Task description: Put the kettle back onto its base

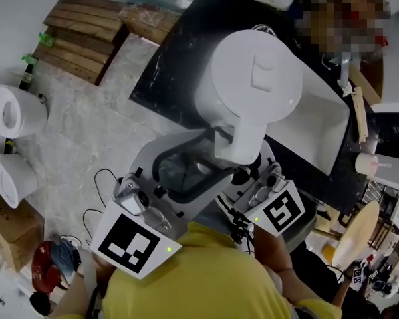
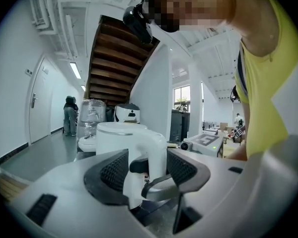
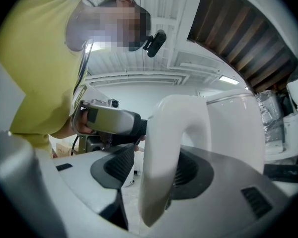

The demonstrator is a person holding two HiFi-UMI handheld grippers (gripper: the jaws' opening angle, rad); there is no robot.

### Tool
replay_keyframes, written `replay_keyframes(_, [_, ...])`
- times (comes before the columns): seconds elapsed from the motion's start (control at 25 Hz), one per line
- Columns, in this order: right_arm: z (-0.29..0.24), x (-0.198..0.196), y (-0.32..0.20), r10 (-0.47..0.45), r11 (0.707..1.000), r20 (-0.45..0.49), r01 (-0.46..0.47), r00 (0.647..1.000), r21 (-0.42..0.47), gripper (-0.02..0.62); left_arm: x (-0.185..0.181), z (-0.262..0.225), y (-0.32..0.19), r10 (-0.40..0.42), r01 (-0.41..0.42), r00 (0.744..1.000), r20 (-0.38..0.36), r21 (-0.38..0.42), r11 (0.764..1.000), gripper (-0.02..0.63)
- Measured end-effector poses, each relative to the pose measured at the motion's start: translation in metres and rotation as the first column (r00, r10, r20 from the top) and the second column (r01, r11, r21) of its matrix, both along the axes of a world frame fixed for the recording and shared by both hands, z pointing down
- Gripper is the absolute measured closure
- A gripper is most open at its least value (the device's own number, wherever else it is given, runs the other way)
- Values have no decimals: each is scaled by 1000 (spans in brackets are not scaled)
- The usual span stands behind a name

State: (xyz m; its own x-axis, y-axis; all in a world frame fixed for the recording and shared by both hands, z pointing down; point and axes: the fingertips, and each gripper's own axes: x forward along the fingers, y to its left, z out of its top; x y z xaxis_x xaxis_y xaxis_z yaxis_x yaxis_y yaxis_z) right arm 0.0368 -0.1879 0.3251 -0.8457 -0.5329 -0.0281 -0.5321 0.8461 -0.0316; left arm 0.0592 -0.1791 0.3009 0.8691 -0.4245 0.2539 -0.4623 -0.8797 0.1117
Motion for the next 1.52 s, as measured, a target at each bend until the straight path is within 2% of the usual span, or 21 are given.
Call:
replay_keyframes(0.2, [-1,-3,-1,30,1000,10,-30,1000,4,374,16,-1,1,-44,44,999,-1,-1,999,373])
replay_keyframes(0.52, [0,-4,-3,90,996,4,-90,996,-5,359,30,-1,-10,-142,135,988,65,98,986,373])
replay_keyframes(0.84, [3,-1,1,65,998,-32,-65,997,-5,354,32,0,-7,-141,134,987,72,101,986,373])
replay_keyframes(1.12, [10,7,9,-39,999,-68,38,997,-18,344,28,1,-10,-152,143,985,77,108,984,373])
replay_keyframes(1.52, [3,42,15,-1,1000,-16,0,1000,-30,344,26,7,-13,-156,147,983,97,92,985,373])
